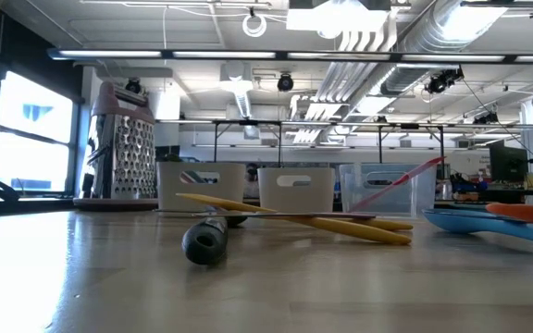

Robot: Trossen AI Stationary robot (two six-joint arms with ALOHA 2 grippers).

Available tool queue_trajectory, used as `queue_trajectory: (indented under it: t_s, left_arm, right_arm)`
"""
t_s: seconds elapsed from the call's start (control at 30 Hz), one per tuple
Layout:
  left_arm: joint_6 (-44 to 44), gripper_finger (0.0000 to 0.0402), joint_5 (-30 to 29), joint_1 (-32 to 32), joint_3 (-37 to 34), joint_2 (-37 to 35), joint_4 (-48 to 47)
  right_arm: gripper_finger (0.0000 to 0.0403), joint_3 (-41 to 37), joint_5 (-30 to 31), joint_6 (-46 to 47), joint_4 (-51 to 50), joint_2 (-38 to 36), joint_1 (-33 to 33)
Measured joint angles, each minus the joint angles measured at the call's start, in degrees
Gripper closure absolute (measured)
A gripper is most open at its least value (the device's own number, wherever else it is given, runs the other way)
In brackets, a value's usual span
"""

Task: Pick & Place Kitchen Items
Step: Put the orange spatula into the transparent bin

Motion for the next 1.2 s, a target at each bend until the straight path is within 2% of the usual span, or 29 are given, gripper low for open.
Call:
queue_trajectory:
  t_s: [0.57,0.73,0.97,1.2]
  left_arm:
    - [-1.5,0.0371,-0.2,0.0,0.0,0.0,0.1]
    - [-1.5,0.0371,-0.1,0.0,0.0,0.0,0.1]
    - [-1.5,0.0371,-0.1,0.0,0.0,0.0,0.1]
    - [-1.5,0.0371,-0.1,0.0,0.0,0.0,0.0]
  right_arm:
    - [0.0213,-7.0,-3.5,0.8,8.5,-0.3,-2.8]
    - [0.0257,-7.3,-3.7,0.8,8.4,-0.3,-3.0]
    - [0.0373,-7.3,-3.8,1.1,8.1,-0.2,-3.0]
    - [0.0372,-7.3,-3.7,3.3,8.5,-0.1,-3.0]
